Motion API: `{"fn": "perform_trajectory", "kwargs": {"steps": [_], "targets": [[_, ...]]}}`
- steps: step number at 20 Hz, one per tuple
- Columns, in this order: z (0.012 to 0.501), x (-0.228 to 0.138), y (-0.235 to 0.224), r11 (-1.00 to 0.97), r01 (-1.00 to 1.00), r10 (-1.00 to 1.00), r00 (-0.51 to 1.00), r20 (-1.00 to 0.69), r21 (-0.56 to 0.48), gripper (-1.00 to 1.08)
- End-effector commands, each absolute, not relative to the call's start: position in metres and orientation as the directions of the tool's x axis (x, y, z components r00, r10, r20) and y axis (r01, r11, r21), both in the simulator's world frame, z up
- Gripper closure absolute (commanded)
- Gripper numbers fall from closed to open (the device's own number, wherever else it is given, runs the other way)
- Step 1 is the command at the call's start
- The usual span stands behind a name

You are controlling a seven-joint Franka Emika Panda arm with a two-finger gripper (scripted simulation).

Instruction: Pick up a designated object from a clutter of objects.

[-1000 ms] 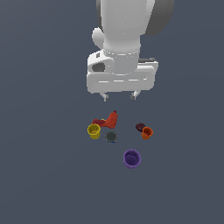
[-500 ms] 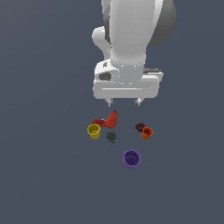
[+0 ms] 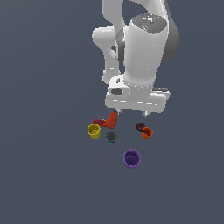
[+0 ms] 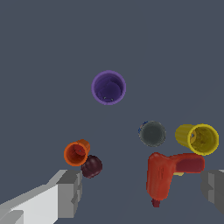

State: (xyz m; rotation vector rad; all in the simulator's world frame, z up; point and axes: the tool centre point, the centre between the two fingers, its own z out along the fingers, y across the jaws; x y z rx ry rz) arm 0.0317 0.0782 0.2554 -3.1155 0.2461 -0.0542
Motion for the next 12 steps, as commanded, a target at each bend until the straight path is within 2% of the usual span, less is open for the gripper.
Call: {"fn": "perform_trajectory", "kwargs": {"steps": [1, 12], "targets": [[0.241, 0.032, 0.089, -0.979, -0.201, -0.201, 0.979, 0.03, -0.018, -0.92], [0.176, 0.028, 0.133, -0.923, -0.384, -0.384, 0.923, 0.016, -0.012, -0.92]]}}
